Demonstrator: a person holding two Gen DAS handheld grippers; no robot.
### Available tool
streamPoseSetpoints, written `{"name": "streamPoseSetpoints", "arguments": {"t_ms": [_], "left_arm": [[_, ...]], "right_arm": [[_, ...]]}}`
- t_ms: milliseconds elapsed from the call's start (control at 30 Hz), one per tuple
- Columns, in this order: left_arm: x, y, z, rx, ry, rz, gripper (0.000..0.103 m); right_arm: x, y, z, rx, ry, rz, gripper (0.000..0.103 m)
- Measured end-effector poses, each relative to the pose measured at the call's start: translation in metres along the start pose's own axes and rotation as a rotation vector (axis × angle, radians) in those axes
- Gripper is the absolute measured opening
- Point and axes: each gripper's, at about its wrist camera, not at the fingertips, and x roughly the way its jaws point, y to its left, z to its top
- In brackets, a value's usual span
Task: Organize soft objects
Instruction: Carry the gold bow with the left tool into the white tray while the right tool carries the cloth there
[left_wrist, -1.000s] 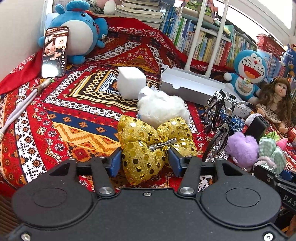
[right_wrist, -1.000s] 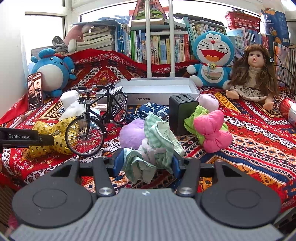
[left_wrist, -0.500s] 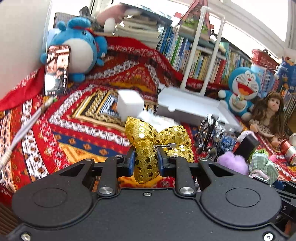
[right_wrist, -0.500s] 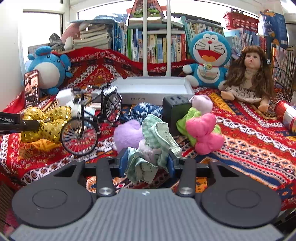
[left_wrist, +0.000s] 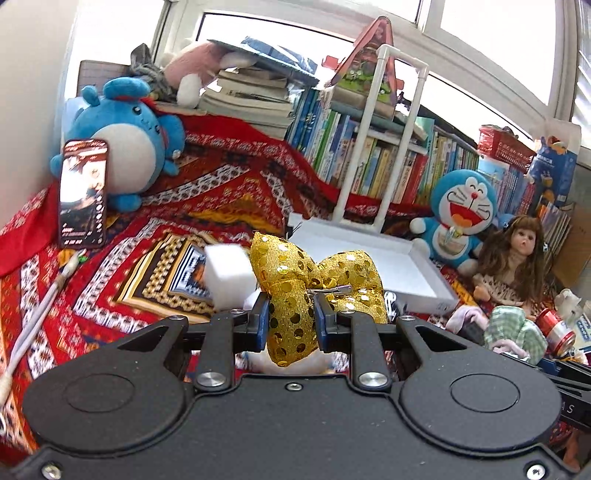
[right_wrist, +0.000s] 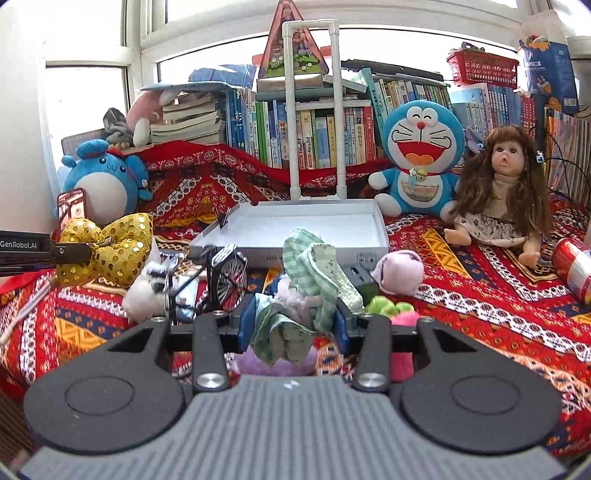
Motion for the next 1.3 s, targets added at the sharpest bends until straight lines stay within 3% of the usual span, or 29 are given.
{"name": "streamPoseSetpoints", "arguments": {"t_ms": [433,733,1000,1300], "left_arm": [[0.026,-0.024,0.042,0.05,-0.009,-0.058,0.023],[0.056,-0.041,0.071,0.106,0.026,-0.074,0.023],[0.095,-0.051,0.109,0.114,0.114,-0.12,0.023],[0.169,-0.056,0.141,0.069,0.303,-0.147,0.024]], "right_arm": [[0.027,-0.002,0.037,-0.028,0.006,-0.002,0.048],[0.047,-0.009,0.064,-0.016,0.027,0.02,0.048],[0.076,-0.019,0.095,0.013,0.095,0.079,0.048],[0.137,-0.036,0.134,0.112,0.244,0.09,0.048]]}}
